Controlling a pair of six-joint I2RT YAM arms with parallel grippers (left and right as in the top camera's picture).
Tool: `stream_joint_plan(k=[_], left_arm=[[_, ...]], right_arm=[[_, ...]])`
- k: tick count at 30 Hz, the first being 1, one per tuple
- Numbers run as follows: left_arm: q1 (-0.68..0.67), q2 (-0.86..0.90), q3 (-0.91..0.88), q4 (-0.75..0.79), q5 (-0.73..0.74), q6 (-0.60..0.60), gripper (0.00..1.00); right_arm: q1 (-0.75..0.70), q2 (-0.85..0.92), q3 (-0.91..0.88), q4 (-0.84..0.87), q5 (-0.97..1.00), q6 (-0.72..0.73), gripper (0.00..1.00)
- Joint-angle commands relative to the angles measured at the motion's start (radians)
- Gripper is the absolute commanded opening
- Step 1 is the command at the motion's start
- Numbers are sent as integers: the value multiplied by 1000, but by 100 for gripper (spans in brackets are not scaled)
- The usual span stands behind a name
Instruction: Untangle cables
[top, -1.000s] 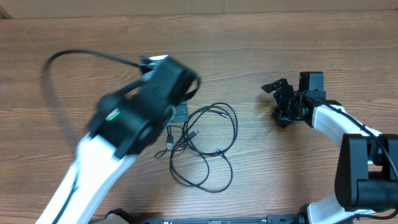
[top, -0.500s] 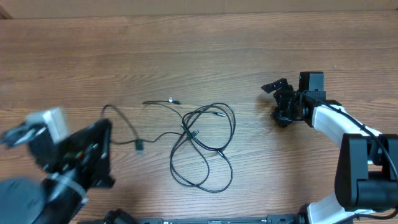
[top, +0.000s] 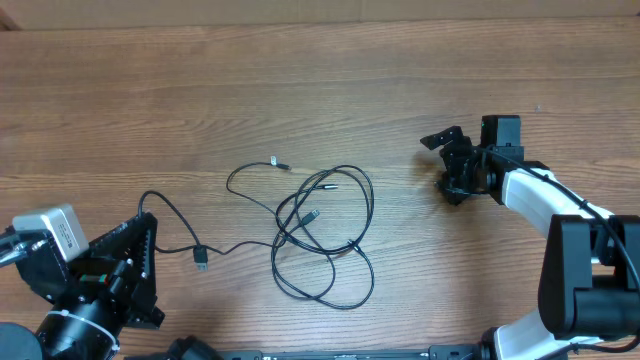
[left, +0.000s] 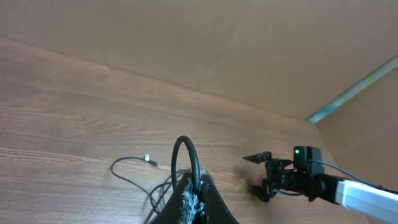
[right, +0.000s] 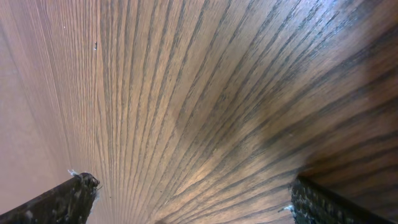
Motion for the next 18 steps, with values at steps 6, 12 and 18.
stream_joint_plan(k=[6,12,18], left_arm=[[4,3,6,-14,-35,23,4],[4,7,6,-13,-35,22,4],[4,21,5,-13,-35,14,4]], right_arm=[[-10,71,-59,-217,29,-9,100],[-10,71,-59,-345,-112,-119,100],[-10,71,-58,-358,-435,-410,100]])
